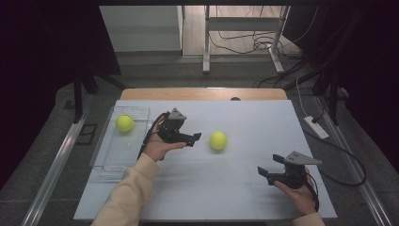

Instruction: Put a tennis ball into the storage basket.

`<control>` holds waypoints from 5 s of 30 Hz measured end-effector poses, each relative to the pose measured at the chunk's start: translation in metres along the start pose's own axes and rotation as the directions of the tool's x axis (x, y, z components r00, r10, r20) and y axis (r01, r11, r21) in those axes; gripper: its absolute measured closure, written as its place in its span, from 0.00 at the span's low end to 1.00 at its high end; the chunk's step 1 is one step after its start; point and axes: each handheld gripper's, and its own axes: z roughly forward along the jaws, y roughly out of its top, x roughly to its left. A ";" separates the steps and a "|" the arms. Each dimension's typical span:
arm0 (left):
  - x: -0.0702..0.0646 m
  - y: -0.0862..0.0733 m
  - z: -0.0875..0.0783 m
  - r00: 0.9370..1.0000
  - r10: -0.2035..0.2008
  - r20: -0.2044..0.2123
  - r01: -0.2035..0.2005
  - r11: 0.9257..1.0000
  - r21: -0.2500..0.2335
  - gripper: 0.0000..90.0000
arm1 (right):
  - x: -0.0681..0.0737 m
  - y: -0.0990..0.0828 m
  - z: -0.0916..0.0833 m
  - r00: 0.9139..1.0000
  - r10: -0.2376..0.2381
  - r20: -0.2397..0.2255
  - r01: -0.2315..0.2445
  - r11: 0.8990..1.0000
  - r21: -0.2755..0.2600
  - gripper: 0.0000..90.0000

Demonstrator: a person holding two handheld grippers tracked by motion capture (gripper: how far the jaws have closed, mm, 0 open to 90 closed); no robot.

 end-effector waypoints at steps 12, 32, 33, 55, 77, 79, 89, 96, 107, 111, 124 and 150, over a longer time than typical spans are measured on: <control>-0.010 0.007 0.014 1.000 0.014 0.026 -0.014 1.000 0.009 0.12 | 0.000 0.000 0.000 1.000 -0.001 -0.001 0.001 1.000 0.000 0.16; -0.020 0.013 0.029 0.998 0.035 0.058 -0.036 0.999 0.006 0.11 | 0.000 0.000 -0.001 1.000 0.006 -0.005 -0.006 1.000 -0.003 0.16; -0.021 0.013 0.030 0.998 0.035 0.059 -0.036 0.999 0.008 0.10 | 0.000 0.000 -0.001 1.000 0.005 -0.004 -0.005 1.000 -0.004 0.16; -0.028 0.019 0.051 0.996 0.041 0.083 -0.046 0.997 0.059 0.10 | 0.000 -0.001 0.000 1.000 0.000 -0.003 0.000 1.000 0.001 0.16; -0.034 0.021 0.079 0.995 0.031 0.090 -0.042 0.992 0.120 0.07 | 0.000 -0.002 -0.001 1.000 -0.003 0.000 0.003 1.000 0.008 0.16; -0.035 0.021 0.080 0.996 0.026 0.090 -0.037 0.992 0.119 0.07 | 0.000 -0.002 0.000 1.000 -0.003 0.000 0.003 1.000 0.009 0.16; -0.035 0.018 0.094 0.995 0.006 0.102 -0.021 0.989 0.147 0.06 | 0.000 -0.002 0.000 1.000 -0.002 -0.001 0.002 1.000 0.008 0.16; -0.032 0.017 0.100 0.995 -0.013 0.101 -0.003 0.988 0.157 0.05 | 0.000 -0.003 0.000 1.000 -0.005 0.000 0.005 1.000 0.009 0.16; -0.033 0.015 0.114 0.994 -0.024 0.103 0.005 0.983 0.185 0.05 | -0.001 -0.003 0.000 1.000 -0.006 0.000 0.006 1.000 0.010 0.16; -0.033 0.014 0.120 0.994 -0.035 0.106 0.014 0.981 0.195 0.05 | -0.001 -0.003 0.000 1.000 -0.004 0.001 0.004 1.000 0.010 0.16; -0.033 0.010 0.132 0.990 -0.062 0.124 0.033 0.975 0.221 0.15 | -0.001 -0.003 -0.001 1.000 -0.003 0.005 0.003 1.000 0.011 0.16; -0.034 0.013 0.112 0.995 -0.017 0.094 0.001 0.986 0.169 0.30 | -0.001 -0.003 -0.001 1.000 -0.006 0.012 0.006 1.000 0.011 0.16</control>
